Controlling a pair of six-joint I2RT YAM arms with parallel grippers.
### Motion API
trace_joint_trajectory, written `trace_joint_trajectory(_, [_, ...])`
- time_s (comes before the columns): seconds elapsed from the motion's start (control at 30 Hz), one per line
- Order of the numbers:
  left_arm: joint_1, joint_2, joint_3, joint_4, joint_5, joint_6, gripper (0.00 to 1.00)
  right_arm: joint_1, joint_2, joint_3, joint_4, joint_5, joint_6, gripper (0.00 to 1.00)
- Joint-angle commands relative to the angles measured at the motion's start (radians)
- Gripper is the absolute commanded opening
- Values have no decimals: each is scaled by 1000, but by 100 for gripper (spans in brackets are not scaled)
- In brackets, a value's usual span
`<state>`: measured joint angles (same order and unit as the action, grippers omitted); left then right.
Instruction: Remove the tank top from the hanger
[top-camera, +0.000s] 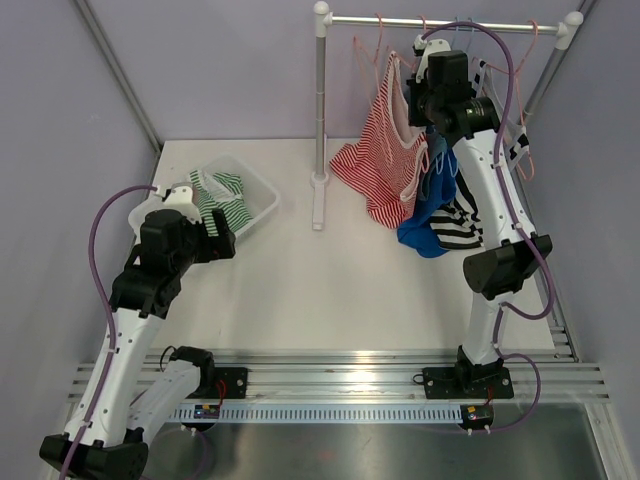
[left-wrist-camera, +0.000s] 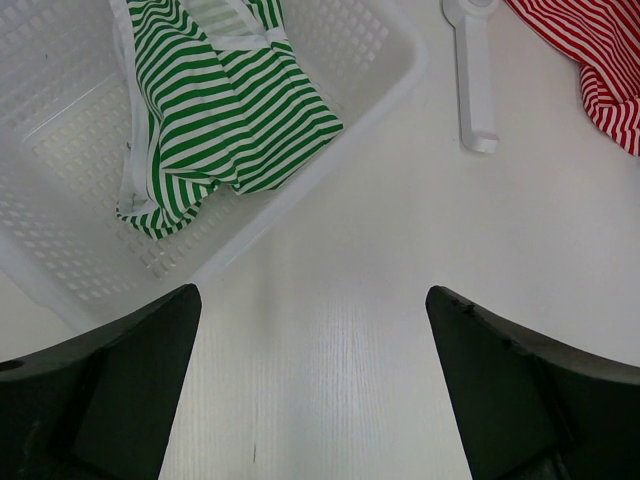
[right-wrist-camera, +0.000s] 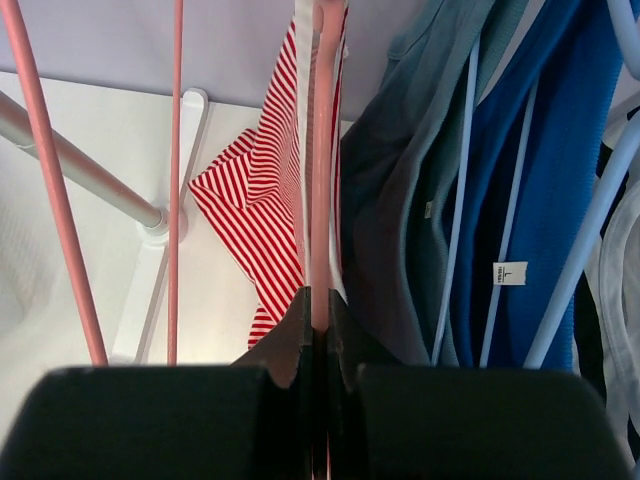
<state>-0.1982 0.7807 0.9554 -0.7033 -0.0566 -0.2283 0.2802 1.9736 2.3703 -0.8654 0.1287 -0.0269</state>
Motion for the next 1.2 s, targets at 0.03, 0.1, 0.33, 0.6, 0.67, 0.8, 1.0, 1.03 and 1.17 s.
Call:
trace_joint_trajectory(0.03, [-3, -12, 2, 57, 49, 18, 99, -6, -30, 52, 51, -26, 18, 0])
trace_joint_trajectory(0.1, [-3, -11, 3, 59, 50, 17, 99, -6, -44, 60, 58, -47, 21, 0])
trace_joint_trajectory(0.33, [-3, -6, 13, 56, 51, 7, 99, -4, -108, 69, 77, -47, 51, 0])
trace_joint_trajectory(0.6, [-3, 11, 51, 62, 130, -25, 99, -4, -277, -94, 104, -86, 62, 0])
trace_joint_trajectory(0.67, [-3, 15, 75, 67, 139, -40, 99, -6, -317, -166, 103, -110, 71, 0])
trace_joint_trajectory(0.8, [-7, 40, 163, 57, 143, -59, 99, -4, -447, -305, 86, -172, 82, 0])
trace_joint_trajectory(1.0, [-117, 143, 391, 74, 108, -97, 99, -4, -655, -522, 63, -190, 110, 0])
trace_joint_trajectory(1.03, [-203, 166, 428, 86, 84, -94, 99, -4, -680, -558, 40, -195, 111, 0])
trace_joint_trajectory(1.17, [-459, 334, 566, 162, -60, -34, 99, -4, -844, -657, -3, -213, 124, 0])
